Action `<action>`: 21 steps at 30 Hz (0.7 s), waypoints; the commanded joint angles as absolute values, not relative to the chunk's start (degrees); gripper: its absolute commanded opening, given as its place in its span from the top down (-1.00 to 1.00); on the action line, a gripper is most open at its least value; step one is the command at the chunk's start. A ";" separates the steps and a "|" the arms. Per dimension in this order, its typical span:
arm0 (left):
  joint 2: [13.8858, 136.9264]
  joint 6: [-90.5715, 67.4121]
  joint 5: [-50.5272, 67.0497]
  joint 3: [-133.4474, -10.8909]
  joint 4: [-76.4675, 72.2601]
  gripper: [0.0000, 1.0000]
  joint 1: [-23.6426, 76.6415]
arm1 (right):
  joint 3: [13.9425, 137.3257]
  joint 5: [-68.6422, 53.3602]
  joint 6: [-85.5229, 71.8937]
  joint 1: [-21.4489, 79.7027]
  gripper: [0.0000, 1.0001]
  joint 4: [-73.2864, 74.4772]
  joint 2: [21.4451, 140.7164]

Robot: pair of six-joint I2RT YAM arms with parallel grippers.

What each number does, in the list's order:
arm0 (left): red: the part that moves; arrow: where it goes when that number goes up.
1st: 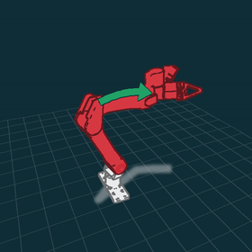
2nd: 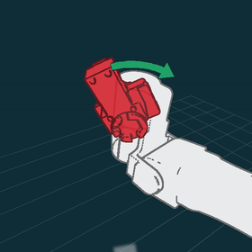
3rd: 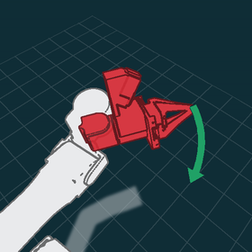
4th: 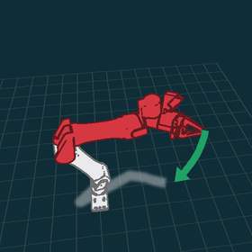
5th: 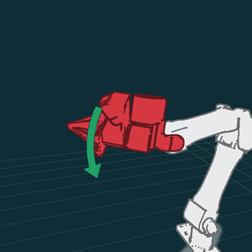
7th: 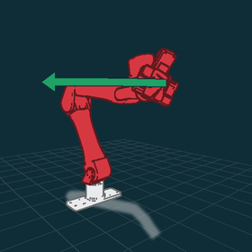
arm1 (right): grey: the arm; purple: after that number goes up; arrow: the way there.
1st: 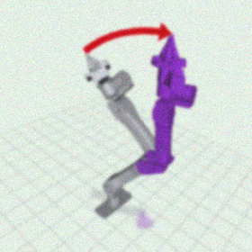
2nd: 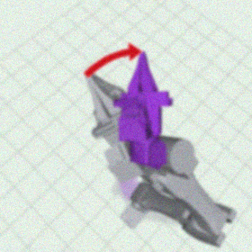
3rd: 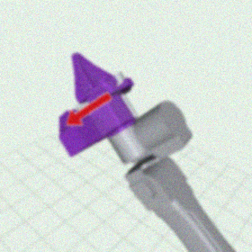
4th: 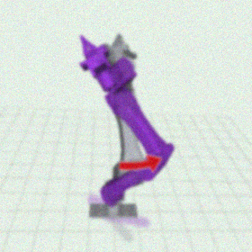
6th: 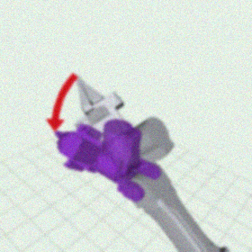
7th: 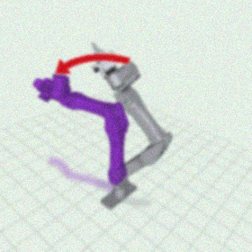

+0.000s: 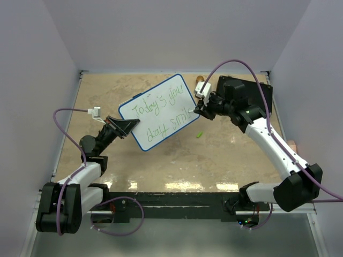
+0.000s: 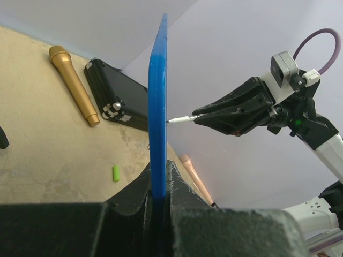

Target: Write a sentence on the whiteboard

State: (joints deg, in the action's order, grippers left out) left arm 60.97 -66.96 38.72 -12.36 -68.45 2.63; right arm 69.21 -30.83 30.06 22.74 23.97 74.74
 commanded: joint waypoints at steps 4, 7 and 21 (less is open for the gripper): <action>60.03 -69.43 37.71 -13.36 -78.05 1.00 2.20 | 69.43 -31.91 32.08 22.59 1.00 26.72 74.27; 59.77 -69.43 37.71 -13.36 -77.96 1.00 2.02 | 69.17 -30.77 32.08 22.59 1.00 26.81 74.09; 59.41 -69.79 38.50 -13.27 -77.78 1.00 0.97 | 69.26 -26.28 32.35 21.53 1.00 27.25 73.56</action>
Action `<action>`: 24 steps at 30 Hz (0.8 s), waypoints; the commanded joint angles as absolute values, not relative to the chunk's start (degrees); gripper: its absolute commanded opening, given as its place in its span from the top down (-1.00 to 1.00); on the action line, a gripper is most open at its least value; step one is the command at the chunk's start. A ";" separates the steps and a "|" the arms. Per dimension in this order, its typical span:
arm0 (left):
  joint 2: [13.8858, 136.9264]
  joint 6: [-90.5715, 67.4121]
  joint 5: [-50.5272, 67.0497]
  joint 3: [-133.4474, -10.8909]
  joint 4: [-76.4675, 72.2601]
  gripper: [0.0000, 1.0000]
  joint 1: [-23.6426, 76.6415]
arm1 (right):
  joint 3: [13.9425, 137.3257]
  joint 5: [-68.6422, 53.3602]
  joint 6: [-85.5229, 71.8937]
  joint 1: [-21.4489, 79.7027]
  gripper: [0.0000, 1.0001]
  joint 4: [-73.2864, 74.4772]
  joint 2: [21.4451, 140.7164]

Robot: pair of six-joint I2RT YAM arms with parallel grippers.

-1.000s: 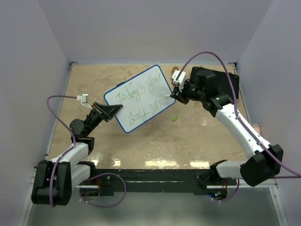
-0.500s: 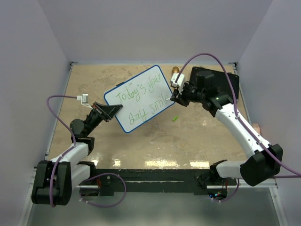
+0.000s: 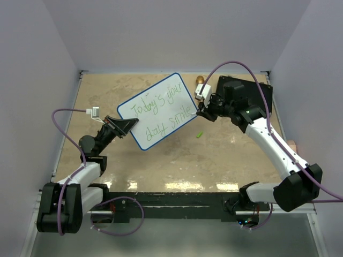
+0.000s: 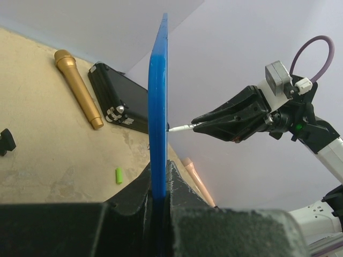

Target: Write a sentence on the whiteboard

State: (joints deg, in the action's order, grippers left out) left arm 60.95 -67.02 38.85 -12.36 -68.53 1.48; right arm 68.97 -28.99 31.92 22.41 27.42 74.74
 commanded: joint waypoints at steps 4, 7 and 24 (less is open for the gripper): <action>59.50 -69.61 38.67 -13.10 -77.70 1.00 0.79 | 70.57 -26.98 32.08 20.57 1.00 25.50 72.78; 59.59 -68.47 38.85 -13.10 -76.56 1.00 0.70 | 72.33 -32.76 30.94 19.43 1.00 23.48 70.06; 56.95 -38.69 49.48 -26.53 -59.00 1.00 -4.47 | 69.79 -55.80 25.75 11.17 1.00 18.46 61.61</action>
